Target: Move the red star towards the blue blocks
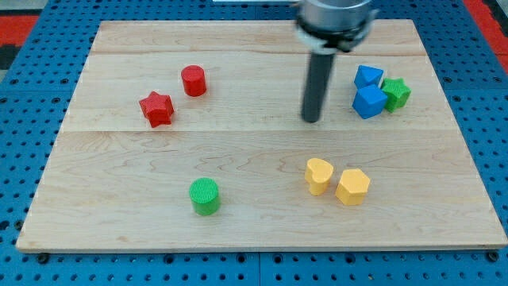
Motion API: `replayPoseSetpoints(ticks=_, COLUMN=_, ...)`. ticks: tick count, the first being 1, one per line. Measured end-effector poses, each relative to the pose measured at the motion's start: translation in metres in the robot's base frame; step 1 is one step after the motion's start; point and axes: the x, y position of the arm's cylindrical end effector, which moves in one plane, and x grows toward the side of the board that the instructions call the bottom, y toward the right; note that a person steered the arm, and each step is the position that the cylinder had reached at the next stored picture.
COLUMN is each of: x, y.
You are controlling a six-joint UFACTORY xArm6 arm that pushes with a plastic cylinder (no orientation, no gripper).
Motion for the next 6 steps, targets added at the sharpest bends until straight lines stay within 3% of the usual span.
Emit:
replayPoseSetpoints(ticks=1, x=0.000, y=-0.074)
replayPoseSetpoints(ticks=3, x=0.048, y=-0.213)
replayPoseSetpoints(ticks=4, x=0.002, y=-0.251)
replayPoseSetpoints(ticks=6, x=-0.046, y=-0.109)
